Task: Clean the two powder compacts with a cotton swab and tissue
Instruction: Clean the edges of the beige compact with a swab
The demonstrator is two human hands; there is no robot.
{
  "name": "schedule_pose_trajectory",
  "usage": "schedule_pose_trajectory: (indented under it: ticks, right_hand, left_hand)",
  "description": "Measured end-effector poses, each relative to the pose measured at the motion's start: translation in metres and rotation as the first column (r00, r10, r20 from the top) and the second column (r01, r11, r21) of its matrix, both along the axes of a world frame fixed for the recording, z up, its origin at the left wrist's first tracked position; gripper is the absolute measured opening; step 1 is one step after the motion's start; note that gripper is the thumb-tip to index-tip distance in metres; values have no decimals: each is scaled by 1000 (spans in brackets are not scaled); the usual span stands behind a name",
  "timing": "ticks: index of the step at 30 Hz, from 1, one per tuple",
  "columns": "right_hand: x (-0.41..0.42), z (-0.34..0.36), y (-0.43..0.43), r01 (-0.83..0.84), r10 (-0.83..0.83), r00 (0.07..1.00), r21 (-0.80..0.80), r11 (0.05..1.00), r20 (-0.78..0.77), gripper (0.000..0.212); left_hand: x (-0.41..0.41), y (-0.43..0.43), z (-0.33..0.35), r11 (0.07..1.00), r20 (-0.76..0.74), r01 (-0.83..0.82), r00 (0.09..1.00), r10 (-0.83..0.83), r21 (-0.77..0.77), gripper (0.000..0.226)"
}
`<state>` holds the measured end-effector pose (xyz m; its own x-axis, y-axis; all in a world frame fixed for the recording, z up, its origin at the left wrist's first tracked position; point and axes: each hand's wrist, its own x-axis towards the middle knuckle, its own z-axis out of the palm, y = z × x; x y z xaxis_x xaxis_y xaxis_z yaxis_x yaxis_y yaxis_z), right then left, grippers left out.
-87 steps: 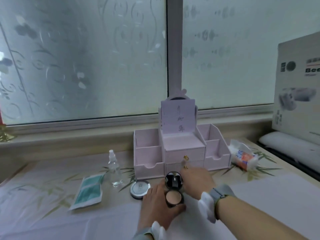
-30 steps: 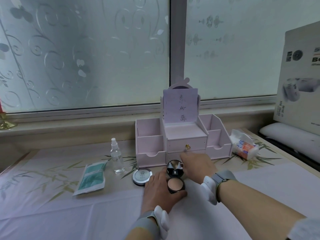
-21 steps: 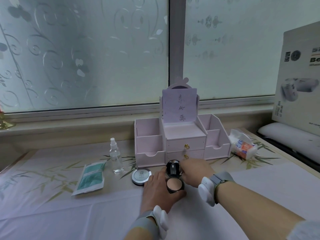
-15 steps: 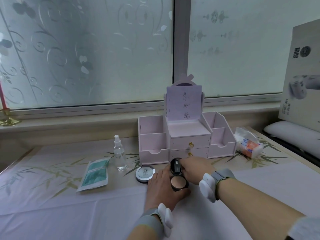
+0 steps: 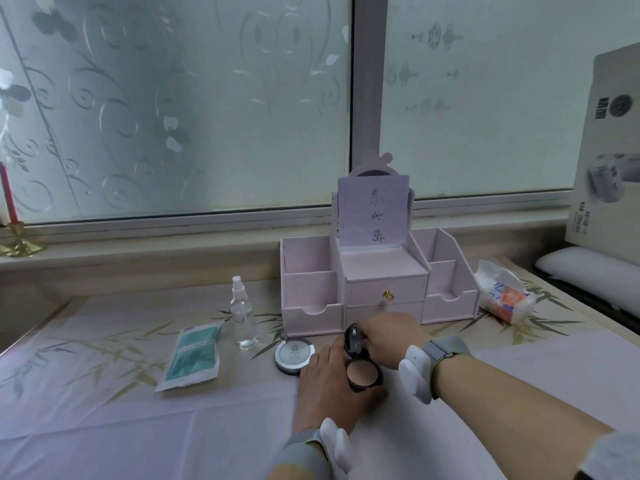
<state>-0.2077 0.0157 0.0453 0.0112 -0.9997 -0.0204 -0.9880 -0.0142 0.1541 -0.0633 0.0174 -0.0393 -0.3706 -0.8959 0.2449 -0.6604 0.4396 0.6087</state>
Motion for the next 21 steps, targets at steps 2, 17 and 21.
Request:
schedule_pose_trajectory:
  ticks: [2,17,21]
  right_hand:
    - [3,2,-2,19,-18,1000,-32,999,24,22]
    - [-2,-5,2,56,57,952,-356,933,301,14]
    - [-3,-8,3,127,-6,902,-250,960,432,13]
  left_hand:
    - [-3,-1,2,1000,-3,0,1000,0,-2,87]
    - [-2,-3,1,1000,19,0,1000,0,12,108]
    - [-2,-3,2,1000,18,0,1000,-1,13,103]
